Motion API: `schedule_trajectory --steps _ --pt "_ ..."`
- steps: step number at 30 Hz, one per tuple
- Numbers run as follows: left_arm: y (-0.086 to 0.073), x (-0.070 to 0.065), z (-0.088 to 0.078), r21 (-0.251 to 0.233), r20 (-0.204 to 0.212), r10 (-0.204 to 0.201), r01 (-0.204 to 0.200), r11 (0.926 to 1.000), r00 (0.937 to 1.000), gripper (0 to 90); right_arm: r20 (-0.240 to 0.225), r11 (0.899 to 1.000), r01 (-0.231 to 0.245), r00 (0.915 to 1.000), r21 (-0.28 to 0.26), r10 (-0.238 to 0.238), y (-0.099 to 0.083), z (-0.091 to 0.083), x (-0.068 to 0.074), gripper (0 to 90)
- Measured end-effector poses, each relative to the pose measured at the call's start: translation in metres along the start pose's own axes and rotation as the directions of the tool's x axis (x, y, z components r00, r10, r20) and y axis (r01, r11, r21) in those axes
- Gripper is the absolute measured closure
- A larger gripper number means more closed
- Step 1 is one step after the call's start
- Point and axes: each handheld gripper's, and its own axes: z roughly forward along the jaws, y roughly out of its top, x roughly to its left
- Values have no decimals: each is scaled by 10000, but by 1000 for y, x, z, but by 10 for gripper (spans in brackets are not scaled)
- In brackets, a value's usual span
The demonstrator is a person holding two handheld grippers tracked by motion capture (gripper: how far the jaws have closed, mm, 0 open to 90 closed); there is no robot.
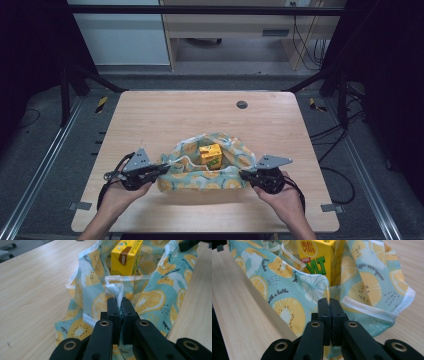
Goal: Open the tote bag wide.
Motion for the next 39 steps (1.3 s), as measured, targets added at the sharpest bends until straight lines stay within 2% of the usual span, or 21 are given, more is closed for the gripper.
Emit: schedule_trajectory --steps 12,21,23,26,30,34,39 --pt "-16 -6 23 544 -112 107 -101 9985 9999 876 321 9987 27 9995 505 -43 -20 13 -5 890" --pt "-29 -8 31 882 -24 218 -215 9959 9998 874 287 9957 23 9996 926 -50 -32 19 -2 886" --pt "-32 -9 33 925 -43 283 -278 9953 9996 872 357 9932 257 9989 1134 -299 -33 21 0 882" --pt "-34 -9 33 980 -69 270 -262 9948 9996 867 328 9911 319 9988 1290 -364 -36 23 2 856" --pt "-38 -10 35 1022 -99 252 -240 9945 9996 862 434 9936 272 9985 1096 -322 -37 20 1 760" --pt "-38 -12 36 995 -161 428 -410 9942 9990 856 670 9975 214 9974 669 -259 -33 12 0 532" --pt "-39 -12 35 1027 -203 456 -433 9938 9988 856 904 9994 325 9954 -137 -311 -18 -4 1 335"
